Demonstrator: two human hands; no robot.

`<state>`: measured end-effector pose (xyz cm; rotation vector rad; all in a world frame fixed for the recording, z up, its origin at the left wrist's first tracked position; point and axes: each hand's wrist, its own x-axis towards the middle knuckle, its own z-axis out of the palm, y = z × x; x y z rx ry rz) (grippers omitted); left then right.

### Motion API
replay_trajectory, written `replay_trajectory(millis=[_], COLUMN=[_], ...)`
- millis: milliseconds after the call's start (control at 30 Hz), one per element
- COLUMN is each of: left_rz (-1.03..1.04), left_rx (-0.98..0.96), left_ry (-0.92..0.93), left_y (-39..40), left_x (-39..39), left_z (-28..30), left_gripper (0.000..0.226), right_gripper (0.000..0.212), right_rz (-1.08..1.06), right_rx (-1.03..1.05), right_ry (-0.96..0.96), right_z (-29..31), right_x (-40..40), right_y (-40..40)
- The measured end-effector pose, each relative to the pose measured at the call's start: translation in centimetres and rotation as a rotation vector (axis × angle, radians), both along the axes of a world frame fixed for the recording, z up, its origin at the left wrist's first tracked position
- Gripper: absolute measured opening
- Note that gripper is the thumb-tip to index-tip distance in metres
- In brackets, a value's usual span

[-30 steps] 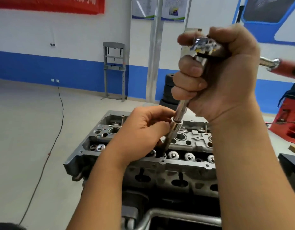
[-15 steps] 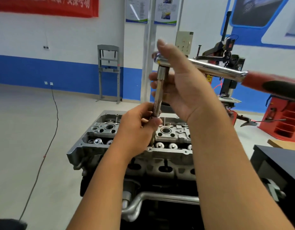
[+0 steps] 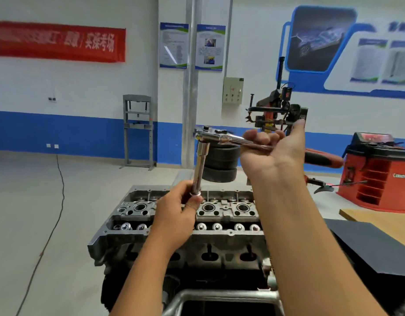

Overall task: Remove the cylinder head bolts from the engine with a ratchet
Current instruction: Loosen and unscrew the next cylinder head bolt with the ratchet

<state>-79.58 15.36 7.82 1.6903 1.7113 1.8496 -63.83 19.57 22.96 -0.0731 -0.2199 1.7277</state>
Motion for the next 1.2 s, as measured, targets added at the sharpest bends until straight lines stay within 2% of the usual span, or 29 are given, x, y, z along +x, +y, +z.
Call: replay_trajectory(millis=[100,167,233,267,333,367,433,467,500,567,600,633,667,733,767,800,900,1067,1200], left_rz=[-0.045,-0.066,-0.138,-0.195,-0.258,-0.237,-0.18,-0.155,-0.128,-0.034,-0.006,-0.013,-0.056,-0.182,-0.22,-0.25,-0.278,-0.297,-0.284], left_rx=[0.026,0.033,0.099,0.162,0.224,0.211,0.189,0.182,0.176,0.162,0.15,0.131,0.107,0.042,0.002,-0.049,-0.103,0.027,0.023], left_ry=[-0.05,-0.08,-0.212,-0.339,-0.559,-0.608,-0.641,-0.642,-0.616,-0.479,-0.428,-0.427,-0.478,-0.564,-0.545,-0.509,-0.435,-0.511,-0.516], left_y=[-0.2,-0.4,-0.4,-0.3,-0.1,0.3,0.9,1.4,1.8,2.5,2.6,2.7,2.4,1.7,1.5,1.2,0.7,-0.1,-0.4], left_x=[0.6,1.1,1.1,0.9,0.8,0.9,1.6,2.1,2.4,2.9,3.2,3.3,3.6,3.7,3.6,3.5,3.6,3.8,4.0], left_z=[0.4,2.2,4.9,6.5,9.3,10.1,10.8,10.9,11.1,11.4,11.5,11.6,11.7,11.9,12.1,12.2,12.2,11.4,11.5], left_gripper=[0.012,0.037,0.061,0.06,0.053,0.054,0.052,0.048,0.043,0.029,0.025,0.027,0.034,0.039,0.041,0.044,0.047,0.047,0.043], right_gripper=[0.032,0.028,0.021,0.021,0.044,0.052,0.045,0.033,0.025,0.023,0.024,0.028,0.034,0.05,0.061,0.07,0.082,0.087,0.085], right_rz=[0.031,0.039,0.049,0.064,0.129,0.164,0.155,0.032,-0.23,-0.965,-1.341,-1.524,-1.464,-1.072,-1.022,-1.07,-1.296,-1.689,-1.747], right_rx=[0.118,0.137,0.128,0.123,0.094,0.079,0.172,0.316,0.558,1.161,1.317,1.323,1.252,1.021,0.979,0.991,0.991,0.96,0.941], right_ry=[-0.125,-0.21,-0.31,-0.389,-0.588,-0.682,-0.857,-0.96,-1.069,-1.24,-1.387,-1.573,-1.792,-2.199,-2.348,-2.431,-2.366,-2.304,-2.223], right_z=[0.4,1.2,1.8,2.0,1.6,1.0,-0.2,-0.9,-1.6,-1.4,-0.9,0.0,1.0,1.5,0.9,0.4,-0.5,-1.3,-1.6], right_x=[-1.0,-2.1,-3.3,-3.8,-4.5,-4.5,-3.8,-3.2,-2.4,-0.4,0.6,1.4,2.1,3.2,3.7,4.0,4.4,3.3,3.2], right_y=[-0.2,-0.4,-1.0,-1.5,-2.4,-3.1,-5.2,-6.2,-6.9,-7.7,-6.9,-5.9,-5.0,-2.4,-0.9,0.3,1.9,2.2,2.5])
